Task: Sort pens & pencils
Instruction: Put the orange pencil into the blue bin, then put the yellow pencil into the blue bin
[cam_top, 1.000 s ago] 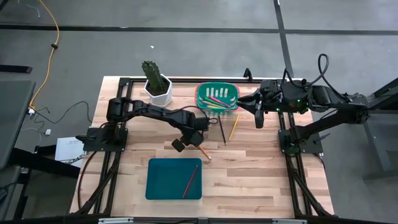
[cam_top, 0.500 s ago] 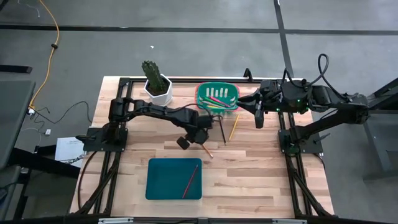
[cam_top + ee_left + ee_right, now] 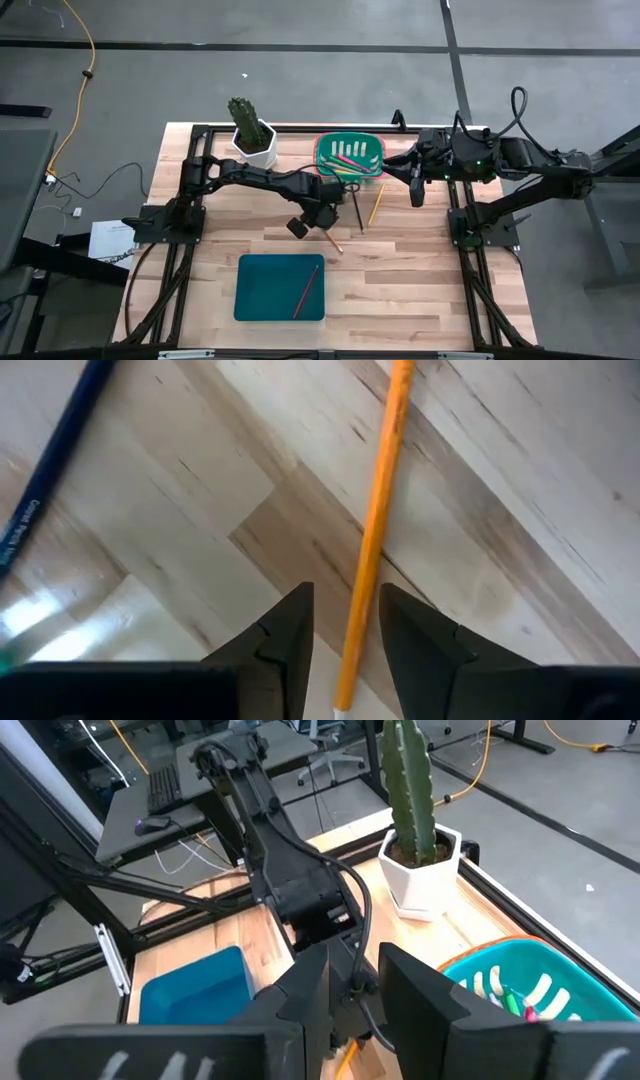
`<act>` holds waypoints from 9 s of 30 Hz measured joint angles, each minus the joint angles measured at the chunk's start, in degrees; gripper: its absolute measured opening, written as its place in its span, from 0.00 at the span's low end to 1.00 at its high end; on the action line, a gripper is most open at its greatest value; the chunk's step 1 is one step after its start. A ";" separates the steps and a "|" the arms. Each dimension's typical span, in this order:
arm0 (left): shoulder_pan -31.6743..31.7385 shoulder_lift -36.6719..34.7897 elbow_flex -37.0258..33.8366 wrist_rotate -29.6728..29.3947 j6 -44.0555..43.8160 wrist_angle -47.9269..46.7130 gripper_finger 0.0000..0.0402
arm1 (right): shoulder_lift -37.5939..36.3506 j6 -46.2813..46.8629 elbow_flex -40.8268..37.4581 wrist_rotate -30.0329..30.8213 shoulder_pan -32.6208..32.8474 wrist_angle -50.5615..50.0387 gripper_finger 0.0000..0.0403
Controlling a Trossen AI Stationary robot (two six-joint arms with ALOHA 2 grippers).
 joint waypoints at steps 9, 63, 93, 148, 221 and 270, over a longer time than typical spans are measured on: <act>-0.01 0.00 0.00 2.01 0.63 0.04 0.26 | 0.00 -0.03 -0.02 0.00 0.00 -0.73 0.21; 1.45 3.10 0.02 4.07 -2.13 -1.67 0.26 | 0.00 -0.07 -0.02 0.00 -0.01 -0.75 0.21; 1.43 3.04 0.02 3.76 -5.81 -3.27 0.06 | 0.00 -0.46 -0.02 0.02 -0.01 -0.99 0.21; -10.68 -14.31 0.00 9.25 -29.97 -25.20 0.06 | -0.02 -1.75 -0.02 0.90 -0.01 -2.02 0.21; -21.58 -34.35 0.00 -10.10 -58.27 -23.85 0.22 | -0.39 -6.36 -0.09 -5.05 -0.46 -3.18 0.21; -21.06 -118.06 -52.73 -22.57 -52.67 19.03 0.21 | -16.72 36.94 -44.94 13.02 1.78 31.61 0.21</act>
